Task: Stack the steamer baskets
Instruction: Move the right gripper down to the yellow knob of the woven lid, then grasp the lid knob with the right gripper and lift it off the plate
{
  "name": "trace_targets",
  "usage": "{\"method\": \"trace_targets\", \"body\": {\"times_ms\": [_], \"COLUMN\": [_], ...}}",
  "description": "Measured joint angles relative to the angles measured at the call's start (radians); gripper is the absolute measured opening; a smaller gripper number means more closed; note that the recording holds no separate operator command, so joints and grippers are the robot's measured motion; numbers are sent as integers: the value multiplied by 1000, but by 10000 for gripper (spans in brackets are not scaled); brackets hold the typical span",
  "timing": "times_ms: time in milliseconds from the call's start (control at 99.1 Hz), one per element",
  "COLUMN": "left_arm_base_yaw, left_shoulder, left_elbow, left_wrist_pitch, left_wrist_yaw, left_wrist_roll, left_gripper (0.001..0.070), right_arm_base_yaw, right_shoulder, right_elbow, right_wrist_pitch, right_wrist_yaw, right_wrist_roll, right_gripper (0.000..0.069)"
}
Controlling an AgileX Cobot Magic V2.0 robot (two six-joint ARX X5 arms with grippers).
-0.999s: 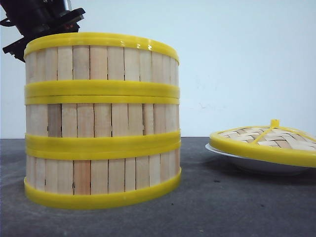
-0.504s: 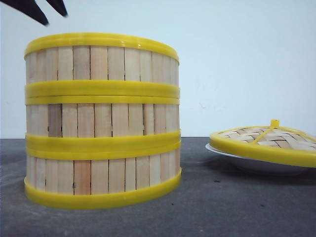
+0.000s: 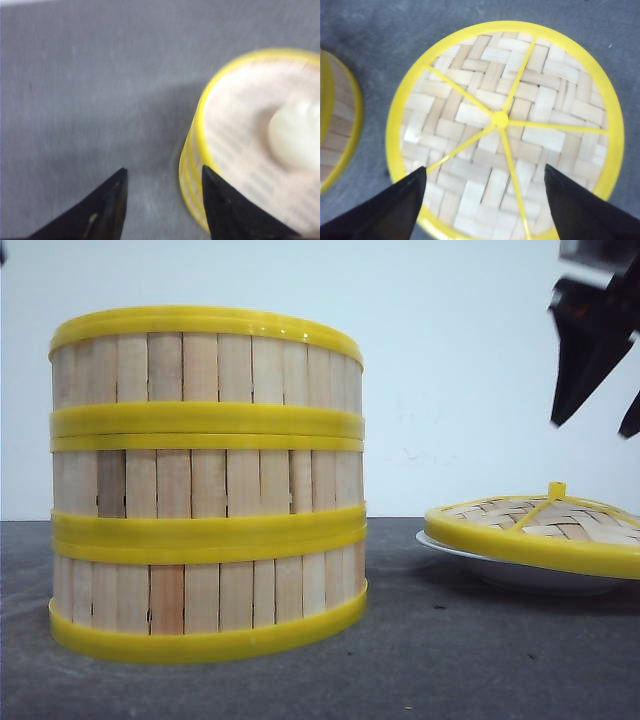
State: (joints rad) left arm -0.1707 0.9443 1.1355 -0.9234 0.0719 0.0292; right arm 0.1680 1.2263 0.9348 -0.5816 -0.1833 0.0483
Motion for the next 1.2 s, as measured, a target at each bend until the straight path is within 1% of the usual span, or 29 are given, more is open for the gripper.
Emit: {"method": "trace_targets", "body": {"times_ms": [91,182,464,565,676,817,1070,1140,1201], "left_arm_base_yaw": [15,30,33,33,33,33,33,33,33], "left_shoulder": [-24,-29,-29,-29,-29,-29,-29,-29,-29], "left_elbow": [-68,-102,-111,-111,-111,-111,-111,-111,-111], "left_wrist_pitch": [0,2,31,31,32,34,46,46,46], "left_wrist_yaw": [-3,-3,-4,-3,-3,-3,-3,-3,-3], "left_wrist_roll": [-5,-8,-19,-19,-19,-19,-19,-19,-19], "left_gripper": [276,276,276,276,276,276,276,276,276], "right_arm_base_yaw": [0,0,32,47,54,54,53,53,53], "right_shoulder": [50,92,190,212,221,227,227,227,227], "right_elbow": [0,-1,-1,-1,-1,-1,-1,-1,-1], "right_wrist_pitch": [42,76,169,189,200,211,216,219,219], "right_wrist_yaw": [0,0,5,50,75,78,84,84,84], "right_wrist_roll": [0,0,-16,-23,-26,-26,-27,-27,-27], "right_gripper": [464,464,464,456,395,310,87,61,58]}}
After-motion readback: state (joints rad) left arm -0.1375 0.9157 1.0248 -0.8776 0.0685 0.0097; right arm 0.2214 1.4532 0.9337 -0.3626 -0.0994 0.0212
